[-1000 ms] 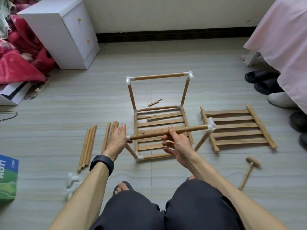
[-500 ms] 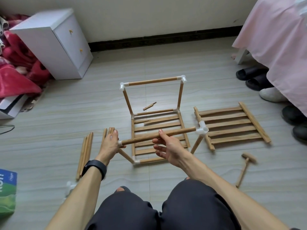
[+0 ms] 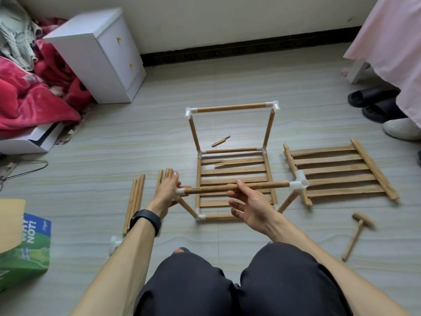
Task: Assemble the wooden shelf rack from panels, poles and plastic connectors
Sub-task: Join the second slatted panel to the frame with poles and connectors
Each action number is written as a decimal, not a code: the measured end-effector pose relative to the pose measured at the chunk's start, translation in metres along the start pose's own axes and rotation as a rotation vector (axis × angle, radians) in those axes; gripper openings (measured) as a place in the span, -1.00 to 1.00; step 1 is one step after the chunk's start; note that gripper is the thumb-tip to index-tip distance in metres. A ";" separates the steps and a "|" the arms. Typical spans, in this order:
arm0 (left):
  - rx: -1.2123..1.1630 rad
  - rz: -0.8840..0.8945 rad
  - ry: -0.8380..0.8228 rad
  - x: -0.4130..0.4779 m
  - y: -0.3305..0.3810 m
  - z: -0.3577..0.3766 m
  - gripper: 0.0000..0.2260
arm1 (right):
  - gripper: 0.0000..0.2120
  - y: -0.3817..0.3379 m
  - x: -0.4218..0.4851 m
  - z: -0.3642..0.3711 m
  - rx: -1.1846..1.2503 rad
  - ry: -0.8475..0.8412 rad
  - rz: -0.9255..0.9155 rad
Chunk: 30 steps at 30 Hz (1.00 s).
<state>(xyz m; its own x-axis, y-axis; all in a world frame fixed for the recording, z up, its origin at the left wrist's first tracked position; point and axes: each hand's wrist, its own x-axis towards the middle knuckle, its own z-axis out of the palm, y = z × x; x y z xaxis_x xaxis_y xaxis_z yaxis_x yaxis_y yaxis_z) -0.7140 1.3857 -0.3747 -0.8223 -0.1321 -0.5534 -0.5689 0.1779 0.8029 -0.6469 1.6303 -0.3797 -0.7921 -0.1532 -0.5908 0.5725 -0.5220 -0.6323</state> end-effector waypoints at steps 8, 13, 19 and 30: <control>-0.203 -0.061 -0.131 -0.008 -0.001 -0.006 -0.66 | -0.68 0.005 -0.002 -0.005 -0.004 0.003 -0.007; -0.003 0.001 -0.097 -0.005 0.005 -0.001 -0.63 | -0.67 0.005 -0.008 0.002 0.004 0.033 0.000; 1.040 0.599 0.104 0.006 0.008 0.006 -0.70 | -0.68 0.002 -0.014 0.003 -0.055 0.075 -0.008; 1.177 0.851 -0.228 -0.022 0.013 0.085 -0.71 | -0.70 0.004 -0.026 -0.037 -0.097 0.196 -0.138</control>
<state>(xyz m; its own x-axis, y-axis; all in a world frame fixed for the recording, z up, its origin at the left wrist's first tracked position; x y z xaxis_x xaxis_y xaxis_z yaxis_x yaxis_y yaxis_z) -0.7043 1.4737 -0.3708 -0.8250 0.5502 -0.1290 0.4905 0.8105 0.3200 -0.6160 1.6633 -0.3855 -0.8136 0.0844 -0.5753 0.4869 -0.4419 -0.7534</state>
